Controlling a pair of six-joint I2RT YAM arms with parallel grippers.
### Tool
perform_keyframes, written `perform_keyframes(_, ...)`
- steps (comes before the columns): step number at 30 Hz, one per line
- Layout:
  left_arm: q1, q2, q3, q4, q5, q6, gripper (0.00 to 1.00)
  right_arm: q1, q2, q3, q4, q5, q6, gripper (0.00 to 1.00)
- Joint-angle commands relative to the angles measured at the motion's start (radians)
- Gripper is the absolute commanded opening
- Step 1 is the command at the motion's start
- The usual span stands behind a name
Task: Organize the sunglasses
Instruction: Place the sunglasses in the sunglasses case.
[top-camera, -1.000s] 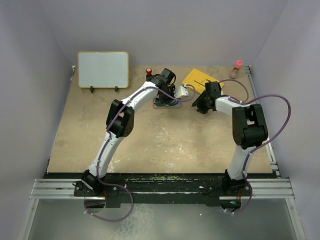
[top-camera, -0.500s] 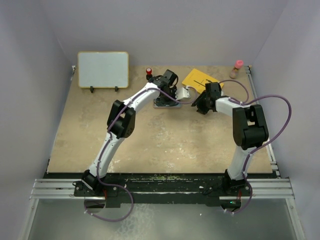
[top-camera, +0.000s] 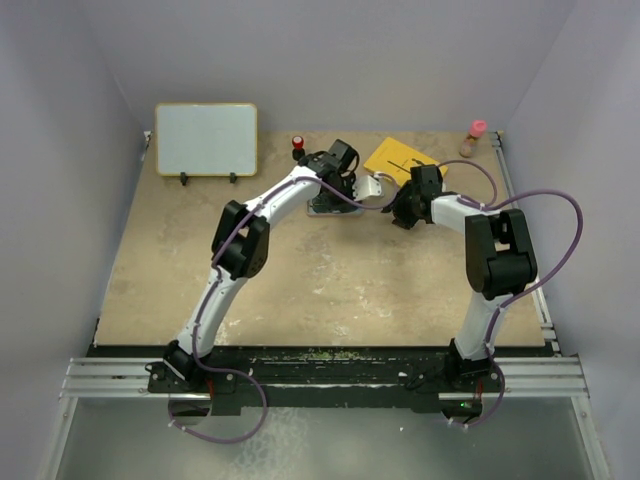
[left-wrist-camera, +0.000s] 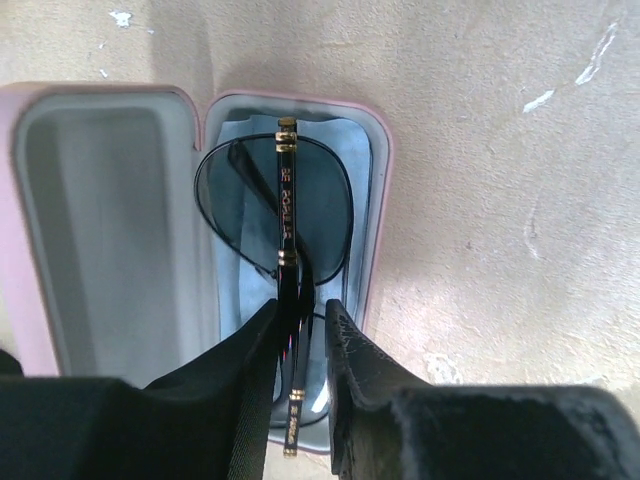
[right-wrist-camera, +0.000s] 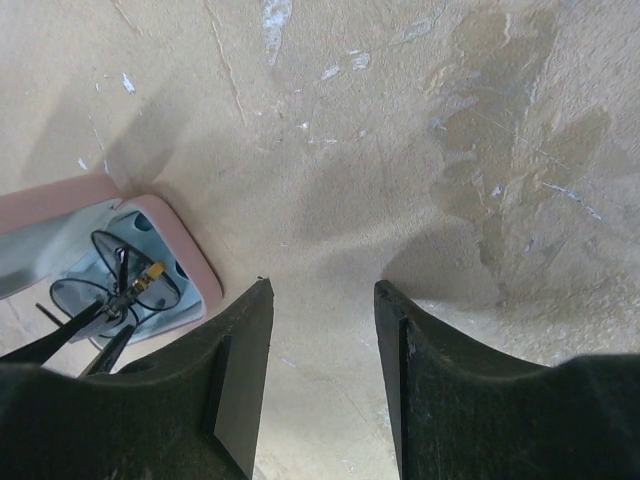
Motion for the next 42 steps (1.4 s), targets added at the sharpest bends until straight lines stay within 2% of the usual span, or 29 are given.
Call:
perform_keyframes(1,-0.006,-0.112,-0.014,0.014,0.013,-0.036,0.29,0.003,-0.048,-0.013,0.007,-0.011,0.006,0.50)
perform_keyframes(11,-0.007,-0.120,-0.051,0.028,-0.132,-0.055,0.33,0.003,-0.059,-0.020,0.010,-0.014,-0.010,0.50)
perform_keyframes(13,-0.005,-0.128,-0.039,0.025,-0.152,-0.081,0.36,0.003,-0.058,-0.017,0.022,0.009,-0.020,0.50)
perform_keyframes(17,-0.004,-0.169,0.004,-0.025,-0.153,-0.158,0.39,0.003,-0.032,-0.033,0.045,-0.065,-0.016,0.50)
perform_keyframes(21,-0.006,-0.246,-0.035,-0.023,-0.153,-0.199,0.41,0.007,-0.026,-0.023,0.081,-0.071,-0.030,0.50)
perform_keyframes(23,-0.004,-0.276,-0.038,-0.024,-0.169,-0.222,0.41,0.008,-0.009,-0.004,0.090,-0.104,-0.054,0.47)
perform_keyframes(27,-0.002,-0.317,0.039,-0.069,-0.196,-0.307,0.42,0.013,-0.010,-0.021,0.118,-0.141,-0.082,0.47)
perform_keyframes(29,0.004,-0.338,0.058,-0.066,-0.202,-0.334,0.47,0.012,-0.015,-0.057,0.195,-0.203,-0.083,0.48)
perform_keyframes(31,0.019,-0.354,0.061,-0.037,-0.218,-0.354,0.56,0.014,0.008,-0.066,0.256,-0.280,-0.090,0.49)
perform_keyframes(35,0.081,-0.317,0.063,0.035,-0.265,-0.394,0.70,0.031,0.056,0.006,0.227,-0.304,-0.120,0.49)
perform_keyframes(39,0.131,-0.168,0.228,-0.055,-0.316,-0.449,0.71,0.044,0.079,0.060,0.187,-0.294,-0.154,0.49)
perform_keyframes(42,0.168,-0.147,0.234,-0.040,-0.288,-0.490,0.71,0.044,0.109,0.098,0.139,-0.290,-0.181,0.47)
